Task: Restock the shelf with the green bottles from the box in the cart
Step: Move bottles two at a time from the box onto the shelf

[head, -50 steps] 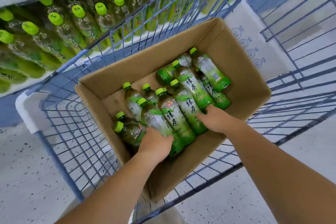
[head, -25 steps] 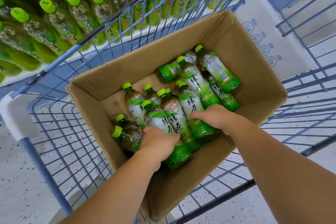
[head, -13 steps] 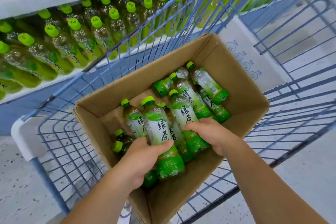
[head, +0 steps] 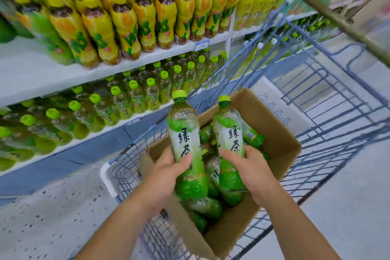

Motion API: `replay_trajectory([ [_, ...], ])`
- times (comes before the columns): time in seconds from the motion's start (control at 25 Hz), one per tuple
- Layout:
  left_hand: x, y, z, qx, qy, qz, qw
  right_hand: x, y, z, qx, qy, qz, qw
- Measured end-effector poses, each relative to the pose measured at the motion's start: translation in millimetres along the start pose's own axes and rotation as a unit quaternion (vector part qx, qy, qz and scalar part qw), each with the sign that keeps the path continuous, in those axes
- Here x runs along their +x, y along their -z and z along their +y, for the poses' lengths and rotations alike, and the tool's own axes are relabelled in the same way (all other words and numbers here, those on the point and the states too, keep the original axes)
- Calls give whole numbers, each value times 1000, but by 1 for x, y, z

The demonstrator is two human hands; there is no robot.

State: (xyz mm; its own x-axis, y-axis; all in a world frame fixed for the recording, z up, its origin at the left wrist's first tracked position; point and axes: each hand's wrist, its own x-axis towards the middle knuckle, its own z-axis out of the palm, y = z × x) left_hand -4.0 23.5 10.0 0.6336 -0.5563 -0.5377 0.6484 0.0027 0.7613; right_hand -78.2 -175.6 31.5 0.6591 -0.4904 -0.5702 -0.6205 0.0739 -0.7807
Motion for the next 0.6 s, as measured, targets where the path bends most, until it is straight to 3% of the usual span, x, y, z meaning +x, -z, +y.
replay_trajectory([
  [0.32, -78, 140, 91, 128, -111, 99, 981, -78, -143, -69, -26, 72, -14, 997],
  [0.6, -138, 299, 127, 190, -138, 206, 950, -106, -302, -111, -62, 104, -65, 990],
])
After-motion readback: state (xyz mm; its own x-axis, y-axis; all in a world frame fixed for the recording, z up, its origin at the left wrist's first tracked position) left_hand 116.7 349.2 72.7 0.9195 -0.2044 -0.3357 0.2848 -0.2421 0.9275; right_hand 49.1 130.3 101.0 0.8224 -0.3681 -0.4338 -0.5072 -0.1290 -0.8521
